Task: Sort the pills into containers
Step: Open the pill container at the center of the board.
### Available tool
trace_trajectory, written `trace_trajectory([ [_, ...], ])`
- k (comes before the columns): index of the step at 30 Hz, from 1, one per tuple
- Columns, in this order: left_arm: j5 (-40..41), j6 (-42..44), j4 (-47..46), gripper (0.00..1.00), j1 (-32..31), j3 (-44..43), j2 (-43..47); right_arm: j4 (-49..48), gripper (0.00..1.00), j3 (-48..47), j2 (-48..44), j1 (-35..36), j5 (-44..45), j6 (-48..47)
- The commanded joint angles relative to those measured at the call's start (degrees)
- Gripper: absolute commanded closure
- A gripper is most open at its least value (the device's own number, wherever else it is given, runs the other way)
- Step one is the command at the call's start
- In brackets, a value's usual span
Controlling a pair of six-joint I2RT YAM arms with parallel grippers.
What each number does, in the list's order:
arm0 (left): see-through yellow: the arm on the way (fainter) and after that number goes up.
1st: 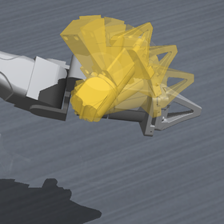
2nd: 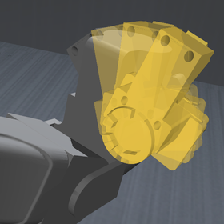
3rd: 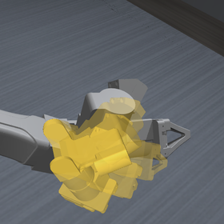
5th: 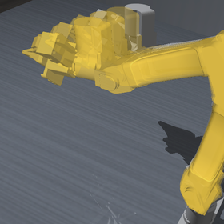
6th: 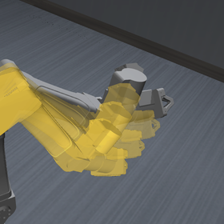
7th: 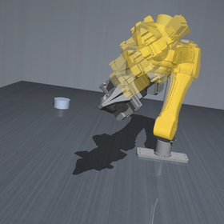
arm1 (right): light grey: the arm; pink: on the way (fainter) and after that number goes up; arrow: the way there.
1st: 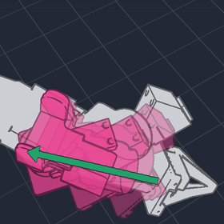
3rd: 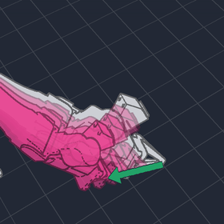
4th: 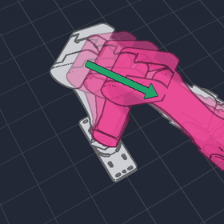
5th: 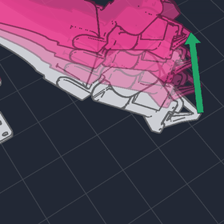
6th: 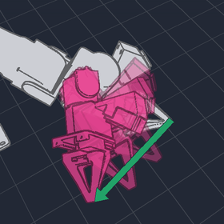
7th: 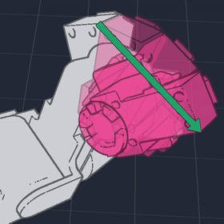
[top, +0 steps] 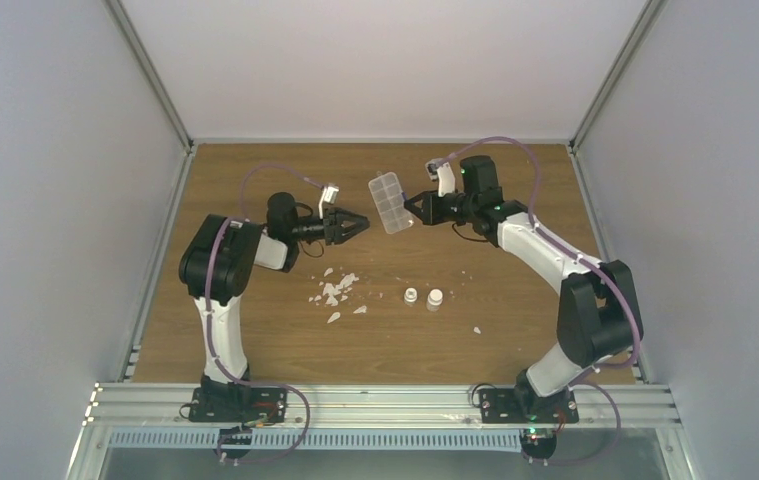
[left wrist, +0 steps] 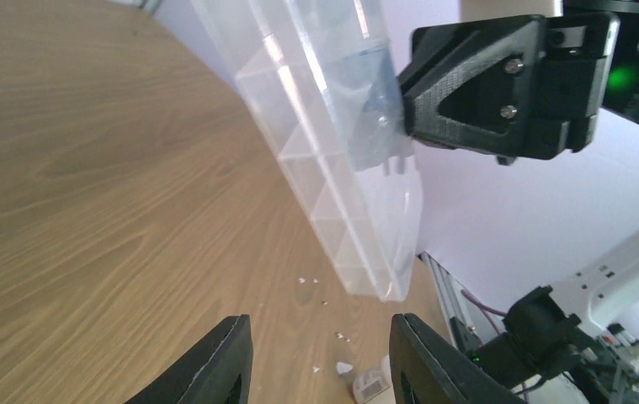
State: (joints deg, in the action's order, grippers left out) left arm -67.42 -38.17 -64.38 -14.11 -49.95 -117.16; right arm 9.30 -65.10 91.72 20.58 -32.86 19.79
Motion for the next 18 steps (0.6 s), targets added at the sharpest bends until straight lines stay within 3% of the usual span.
trace_trajectory([
  [1, -2.1, -3.3, -8.6, 0.01, -1.8, -2.1, -0.6, -3.8, 1.0, 0.6, -0.3, -0.1, -5.4, 0.1],
  [8, -2.8, -8.1, -14.3, 0.01, -3.2, -4.6, -2.4, -4.4, 0.99, 0.9, -1.2, 0.0, -7.5, 0.6],
  [18, -1.0, -8.0, -12.5, 0.01, -3.5, -6.7, -3.2, -5.0, 1.0, 2.2, -2.4, -0.1, -8.4, 1.0],
])
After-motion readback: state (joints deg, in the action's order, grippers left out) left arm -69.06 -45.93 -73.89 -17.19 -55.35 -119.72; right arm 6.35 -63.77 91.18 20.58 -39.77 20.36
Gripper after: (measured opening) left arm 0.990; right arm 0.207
